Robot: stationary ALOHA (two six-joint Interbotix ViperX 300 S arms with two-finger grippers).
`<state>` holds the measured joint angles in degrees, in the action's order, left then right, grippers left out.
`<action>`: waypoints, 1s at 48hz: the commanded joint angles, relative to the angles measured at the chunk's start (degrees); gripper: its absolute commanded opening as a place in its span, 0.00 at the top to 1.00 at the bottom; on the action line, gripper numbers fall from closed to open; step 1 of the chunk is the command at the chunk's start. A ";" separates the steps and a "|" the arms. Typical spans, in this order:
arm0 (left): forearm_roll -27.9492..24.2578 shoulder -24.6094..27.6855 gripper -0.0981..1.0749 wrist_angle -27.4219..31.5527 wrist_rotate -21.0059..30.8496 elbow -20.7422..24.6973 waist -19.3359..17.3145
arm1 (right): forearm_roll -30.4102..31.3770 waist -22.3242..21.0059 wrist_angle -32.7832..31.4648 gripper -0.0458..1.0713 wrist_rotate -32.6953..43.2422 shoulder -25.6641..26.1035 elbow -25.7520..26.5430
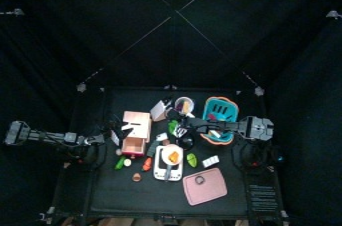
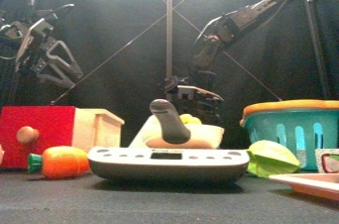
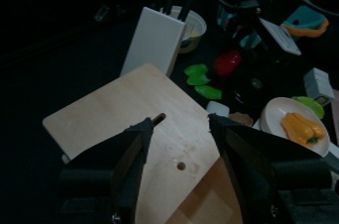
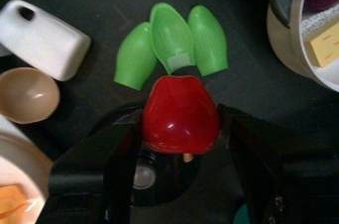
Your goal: Place apple in drawer
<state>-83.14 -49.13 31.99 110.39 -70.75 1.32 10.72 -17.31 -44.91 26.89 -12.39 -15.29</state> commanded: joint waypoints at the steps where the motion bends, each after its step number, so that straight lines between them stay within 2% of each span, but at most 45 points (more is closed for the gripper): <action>1: -0.18 0.09 0.18 -0.53 -0.18 0.35 -0.09 | -0.70 0.97 0.88 0.32 0.00 4.04 2.46; 10: -2.11 0.09 0.18 -4.39 -0.26 0.53 0.18 | -2.90 3.16 5.36 0.32 0.00 6.15 4.13; 17: -3.43 0.09 0.18 -3.96 -0.26 0.00 -0.26 | -5.01 5.19 10.99 0.32 0.00 6.86 4.48; 24: -3.25 0.09 0.18 1.49 -0.09 -0.26 -1.93 | -7.47 7.56 19.25 0.32 0.00 6.77 5.10; 35: 1.49 0.09 0.18 10.63 -0.18 -1.14 -2.64 | -7.73 10.37 30.59 0.32 0.00 4.13 5.71; 48: 3.43 0.09 0.18 12.22 -0.26 -1.32 -2.64 | -7.38 12.39 37.88 0.32 0.00 -0.44 8.79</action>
<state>-79.72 -49.13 44.03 110.04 -72.77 -1.23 3.34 -5.63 -9.93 26.98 -12.92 -9.67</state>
